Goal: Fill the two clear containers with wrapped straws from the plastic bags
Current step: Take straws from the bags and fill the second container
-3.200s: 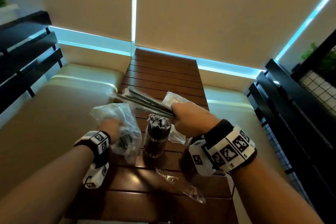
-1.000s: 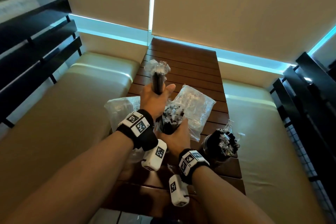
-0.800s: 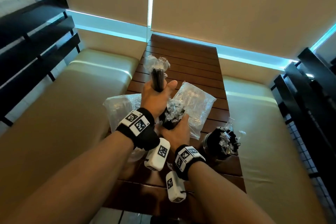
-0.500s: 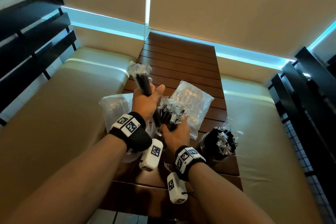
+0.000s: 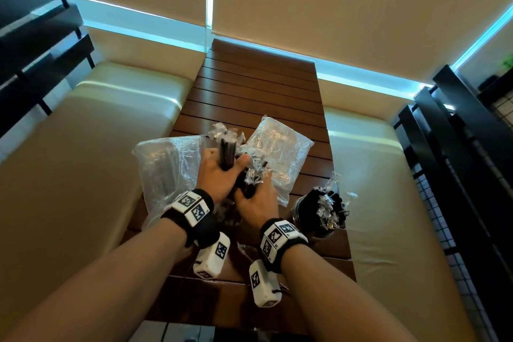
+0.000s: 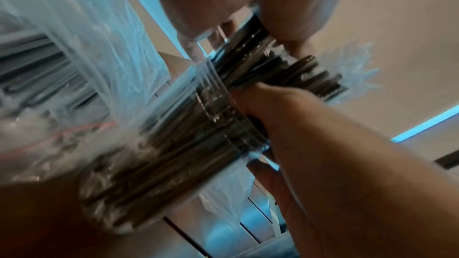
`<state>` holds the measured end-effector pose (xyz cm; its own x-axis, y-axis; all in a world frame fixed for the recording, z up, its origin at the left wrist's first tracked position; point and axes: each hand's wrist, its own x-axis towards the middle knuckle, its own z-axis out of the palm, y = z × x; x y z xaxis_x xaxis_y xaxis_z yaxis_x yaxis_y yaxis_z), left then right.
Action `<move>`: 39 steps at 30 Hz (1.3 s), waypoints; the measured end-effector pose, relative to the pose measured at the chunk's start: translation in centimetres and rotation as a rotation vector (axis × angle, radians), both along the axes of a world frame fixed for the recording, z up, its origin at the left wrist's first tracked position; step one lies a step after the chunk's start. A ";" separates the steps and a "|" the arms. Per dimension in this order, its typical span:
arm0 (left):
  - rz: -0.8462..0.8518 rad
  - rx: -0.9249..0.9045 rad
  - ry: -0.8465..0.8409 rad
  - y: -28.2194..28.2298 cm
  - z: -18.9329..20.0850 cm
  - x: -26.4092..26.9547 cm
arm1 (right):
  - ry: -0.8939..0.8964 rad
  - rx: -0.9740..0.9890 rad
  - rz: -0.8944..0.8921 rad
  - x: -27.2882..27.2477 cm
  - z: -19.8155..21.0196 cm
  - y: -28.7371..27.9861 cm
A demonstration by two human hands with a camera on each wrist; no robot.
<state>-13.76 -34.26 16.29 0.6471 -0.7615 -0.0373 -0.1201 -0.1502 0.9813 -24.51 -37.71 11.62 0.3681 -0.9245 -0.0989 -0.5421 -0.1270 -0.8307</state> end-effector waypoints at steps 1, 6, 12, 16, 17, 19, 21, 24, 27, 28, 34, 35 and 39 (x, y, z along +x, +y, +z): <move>-0.043 -0.012 -0.037 0.2 0.4 0.3 | -0.002 0.006 0.002 0.0 -0.1 0.0; -0.038 -0.136 -0.315 0.2 4.0 1.5 | -0.016 0.004 0.001 -0.1 -0.2 -0.1; -0.138 -0.196 -0.560 0.1 5.6 1.3 | -0.009 -0.004 0.031 -0.3 0.0 -0.2; -0.152 -0.190 -0.711 0.6 5.8 0.4 | 0.002 -0.017 0.038 -0.2 -0.6 -0.1; -0.124 -0.217 -0.693 0.5 6.4 0.3 | -0.006 -0.020 0.028 -0.2 -0.7 -0.1; -0.071 -0.287 -0.736 0.2 7.4 0.4 | -0.011 -0.030 0.022 -0.2 -0.9 -0.2; -0.085 -0.322 -0.830 -0.1 7.5 0.8 | -0.014 -0.032 0.020 -0.2 -0.8 -0.3; -0.185 -0.158 -0.886 -0.3 5.5 0.9 | -0.016 -0.024 0.028 -0.2 -0.7 -0.2; -0.343 0.121 -1.013 0.4 1.7 0.6 | -0.008 -0.030 0.052 -0.3 -0.9 -0.2; -0.383 0.173 -1.040 0.7 0.7 0.5 | 0.006 -0.033 0.060 -0.4 -0.8 -0.2; -0.361 0.227 -1.032 0.5 0.5 1.0 | 0.005 0.006 0.128 -0.9 -0.1 0.1; -0.383 0.256 -1.024 0.5 0.4 0.9 | -0.004 0.009 0.148 -0.9 -0.1 0.2; -0.441 0.385 -0.971 0.8 -0.9 0.1 | 0.039 0.038 0.181 -0.4 -1.1 0.1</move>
<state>-13.64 -33.51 15.42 0.2079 -0.9767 0.0536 -0.9228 -0.1777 0.3418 -24.93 -37.57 10.55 0.5234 -0.8388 -0.1499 -0.5454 -0.1946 -0.8153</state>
